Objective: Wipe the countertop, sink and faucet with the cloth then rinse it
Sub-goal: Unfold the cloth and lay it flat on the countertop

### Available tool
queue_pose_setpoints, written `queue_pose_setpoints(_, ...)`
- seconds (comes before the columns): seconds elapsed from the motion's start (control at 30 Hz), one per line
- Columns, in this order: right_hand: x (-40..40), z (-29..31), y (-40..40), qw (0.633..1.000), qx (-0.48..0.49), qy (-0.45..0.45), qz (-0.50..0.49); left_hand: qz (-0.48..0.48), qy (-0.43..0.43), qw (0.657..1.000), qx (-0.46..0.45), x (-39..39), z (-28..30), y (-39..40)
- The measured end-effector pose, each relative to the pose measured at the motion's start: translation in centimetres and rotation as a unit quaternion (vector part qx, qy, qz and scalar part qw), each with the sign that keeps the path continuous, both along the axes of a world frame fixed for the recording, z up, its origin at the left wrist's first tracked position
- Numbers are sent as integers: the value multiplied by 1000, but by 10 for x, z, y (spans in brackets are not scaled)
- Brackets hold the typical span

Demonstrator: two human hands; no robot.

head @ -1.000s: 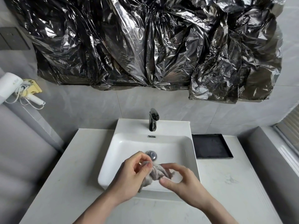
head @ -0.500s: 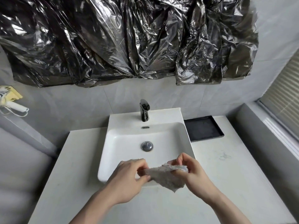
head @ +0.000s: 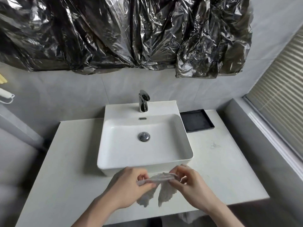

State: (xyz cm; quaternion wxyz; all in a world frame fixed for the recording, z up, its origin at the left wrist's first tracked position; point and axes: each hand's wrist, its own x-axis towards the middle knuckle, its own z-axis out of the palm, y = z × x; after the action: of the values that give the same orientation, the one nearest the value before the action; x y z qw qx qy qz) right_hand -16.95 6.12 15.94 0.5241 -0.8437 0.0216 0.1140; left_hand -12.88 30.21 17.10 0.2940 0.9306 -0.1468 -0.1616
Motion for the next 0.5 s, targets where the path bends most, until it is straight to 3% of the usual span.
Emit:
queue_pose_setpoints(0.1, -12, -7, 4, 999, -24, -6, -22, -5, -19, 1000, -4, -7, -16, 16)
queue_pose_setpoints(0.33, -26, 5, -5, 994, 77, 14, -81, -6, 20, 995, -98, -2, -18, 19)
queue_pose_setpoints(0.5, -25, 15, -33, 994, 15, 8, -107, -38, -8, 995, -89, 11, -16, 5)
